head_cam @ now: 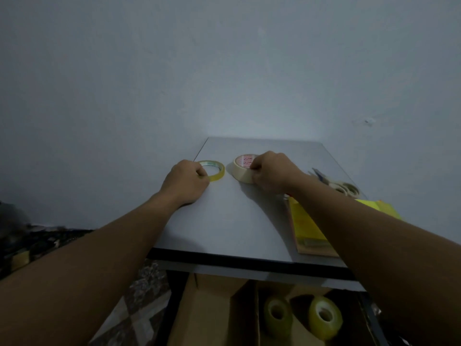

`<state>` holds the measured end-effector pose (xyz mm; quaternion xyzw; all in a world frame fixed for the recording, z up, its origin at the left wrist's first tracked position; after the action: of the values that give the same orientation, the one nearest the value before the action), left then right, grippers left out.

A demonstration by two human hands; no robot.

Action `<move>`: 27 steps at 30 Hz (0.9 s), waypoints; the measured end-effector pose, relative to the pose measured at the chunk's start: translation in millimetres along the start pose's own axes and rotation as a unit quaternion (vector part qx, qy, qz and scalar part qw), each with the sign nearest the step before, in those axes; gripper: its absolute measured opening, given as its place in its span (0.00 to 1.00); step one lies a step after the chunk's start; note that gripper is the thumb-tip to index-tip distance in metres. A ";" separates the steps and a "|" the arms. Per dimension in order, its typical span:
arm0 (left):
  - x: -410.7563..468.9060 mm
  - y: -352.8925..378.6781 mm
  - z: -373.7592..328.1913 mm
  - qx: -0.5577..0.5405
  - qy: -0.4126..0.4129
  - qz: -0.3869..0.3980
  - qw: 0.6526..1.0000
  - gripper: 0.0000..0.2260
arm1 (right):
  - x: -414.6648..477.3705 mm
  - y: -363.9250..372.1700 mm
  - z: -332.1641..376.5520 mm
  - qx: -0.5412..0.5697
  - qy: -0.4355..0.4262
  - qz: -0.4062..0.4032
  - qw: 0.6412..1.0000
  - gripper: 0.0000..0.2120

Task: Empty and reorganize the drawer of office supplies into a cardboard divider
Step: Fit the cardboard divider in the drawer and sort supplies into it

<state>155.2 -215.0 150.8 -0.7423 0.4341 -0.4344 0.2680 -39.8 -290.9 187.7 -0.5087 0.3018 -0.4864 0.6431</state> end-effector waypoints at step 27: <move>-211.7 -80.5 -78.8 -0.198 0.112 -0.108 0.968 0.11 | -276.8 -37.2 -75.8 0.214 -0.050 0.025 0.975 0.08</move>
<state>67.2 7.6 163.7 -0.7695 0.4561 -0.4467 0.0164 -214.0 -60.4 170.6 -0.3748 0.1709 -0.4978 0.7632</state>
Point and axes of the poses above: each hand's wrist, its own x-axis towards the middle knuckle, its own y-axis out of the palm, z = x × y, the point moved 3 cm from there along x, towards the middle knuckle, and after that the axes turned 14 degrees about y, right-handed, at the moved point
